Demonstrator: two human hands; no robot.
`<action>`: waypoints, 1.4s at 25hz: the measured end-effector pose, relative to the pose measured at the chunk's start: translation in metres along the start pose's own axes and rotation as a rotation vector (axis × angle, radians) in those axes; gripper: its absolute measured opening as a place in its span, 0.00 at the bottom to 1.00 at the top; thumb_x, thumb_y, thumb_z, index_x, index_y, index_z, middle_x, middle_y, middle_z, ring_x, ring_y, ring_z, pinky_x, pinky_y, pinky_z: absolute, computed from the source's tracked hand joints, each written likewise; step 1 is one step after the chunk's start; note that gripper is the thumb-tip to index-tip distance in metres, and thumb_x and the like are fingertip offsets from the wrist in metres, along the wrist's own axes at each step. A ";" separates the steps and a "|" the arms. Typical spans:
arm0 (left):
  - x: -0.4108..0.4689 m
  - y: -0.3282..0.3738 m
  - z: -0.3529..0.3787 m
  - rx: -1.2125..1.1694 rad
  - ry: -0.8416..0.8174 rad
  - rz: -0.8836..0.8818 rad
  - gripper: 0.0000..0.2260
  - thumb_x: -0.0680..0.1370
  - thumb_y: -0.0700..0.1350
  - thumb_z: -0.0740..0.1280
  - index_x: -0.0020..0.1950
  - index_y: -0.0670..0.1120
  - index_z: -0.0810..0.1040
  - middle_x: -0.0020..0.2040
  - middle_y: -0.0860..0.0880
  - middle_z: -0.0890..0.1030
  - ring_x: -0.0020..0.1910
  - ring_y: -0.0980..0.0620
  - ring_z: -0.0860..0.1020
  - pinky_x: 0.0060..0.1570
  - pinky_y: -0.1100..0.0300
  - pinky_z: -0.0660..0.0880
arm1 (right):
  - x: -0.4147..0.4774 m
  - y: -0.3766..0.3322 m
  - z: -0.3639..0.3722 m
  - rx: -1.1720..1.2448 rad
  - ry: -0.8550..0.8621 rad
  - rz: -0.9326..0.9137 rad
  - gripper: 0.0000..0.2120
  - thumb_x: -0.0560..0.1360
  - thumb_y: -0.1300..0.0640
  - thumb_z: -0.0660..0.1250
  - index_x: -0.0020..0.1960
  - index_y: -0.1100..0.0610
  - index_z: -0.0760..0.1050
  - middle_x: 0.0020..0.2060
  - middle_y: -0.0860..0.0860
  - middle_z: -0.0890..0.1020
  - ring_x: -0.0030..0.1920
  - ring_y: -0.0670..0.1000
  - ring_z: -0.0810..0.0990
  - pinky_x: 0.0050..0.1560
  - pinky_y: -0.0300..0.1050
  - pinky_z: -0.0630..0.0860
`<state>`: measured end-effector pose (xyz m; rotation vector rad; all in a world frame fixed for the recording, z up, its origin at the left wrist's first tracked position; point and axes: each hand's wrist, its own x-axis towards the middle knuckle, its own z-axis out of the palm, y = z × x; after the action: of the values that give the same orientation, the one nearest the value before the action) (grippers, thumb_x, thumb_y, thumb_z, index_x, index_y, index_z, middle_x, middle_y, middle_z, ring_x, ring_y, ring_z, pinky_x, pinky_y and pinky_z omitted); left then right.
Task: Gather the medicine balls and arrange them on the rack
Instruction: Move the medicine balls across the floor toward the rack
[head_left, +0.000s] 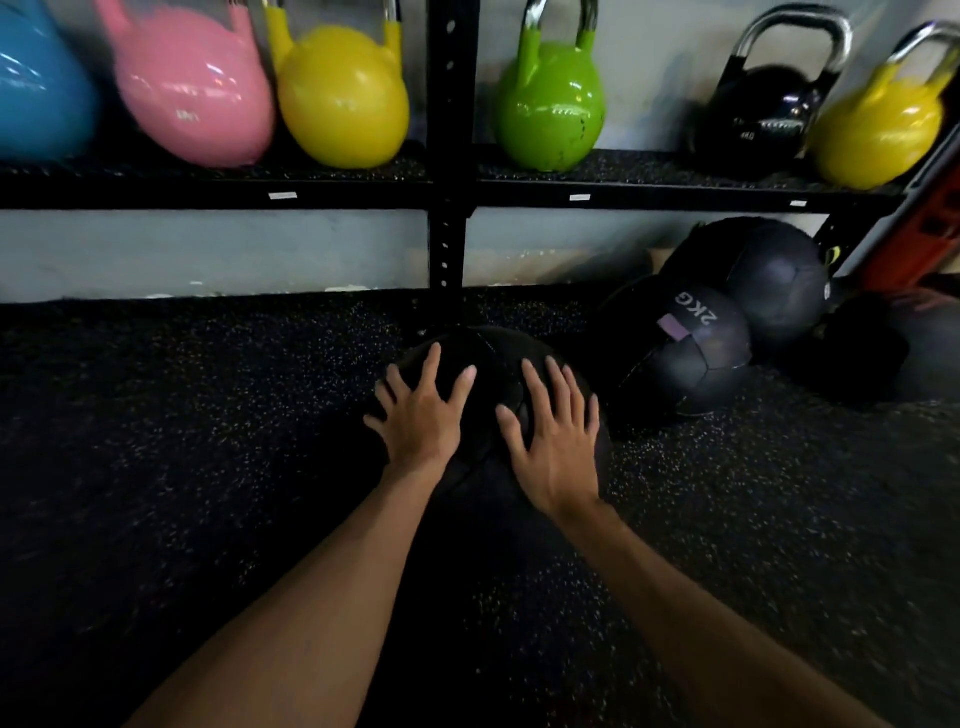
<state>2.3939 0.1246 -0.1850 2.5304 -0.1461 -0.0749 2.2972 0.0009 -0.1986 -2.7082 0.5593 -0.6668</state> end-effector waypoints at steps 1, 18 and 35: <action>0.006 0.003 0.002 0.003 0.011 -0.001 0.31 0.77 0.72 0.49 0.78 0.64 0.56 0.79 0.41 0.57 0.77 0.39 0.56 0.71 0.31 0.56 | -0.001 0.003 0.004 -0.015 0.023 -0.007 0.31 0.81 0.33 0.48 0.80 0.44 0.56 0.80 0.49 0.59 0.81 0.51 0.51 0.78 0.61 0.50; 0.096 0.031 0.051 -0.026 0.160 0.139 0.31 0.77 0.71 0.54 0.78 0.65 0.56 0.78 0.41 0.57 0.77 0.40 0.54 0.69 0.32 0.60 | 0.137 0.075 0.043 0.225 -0.054 0.132 0.27 0.80 0.34 0.50 0.77 0.40 0.59 0.79 0.48 0.60 0.80 0.52 0.53 0.76 0.59 0.50; 0.072 0.025 -0.028 0.237 -0.176 0.128 0.21 0.82 0.56 0.60 0.74 0.50 0.68 0.69 0.42 0.71 0.64 0.40 0.75 0.58 0.46 0.73 | 0.171 0.051 -0.016 0.033 -0.324 0.250 0.23 0.82 0.45 0.56 0.75 0.51 0.66 0.72 0.60 0.69 0.72 0.64 0.66 0.69 0.63 0.66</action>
<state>2.4660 0.1117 -0.1494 2.7404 -0.4078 -0.2421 2.4133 -0.1211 -0.1388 -2.5793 0.7730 -0.1675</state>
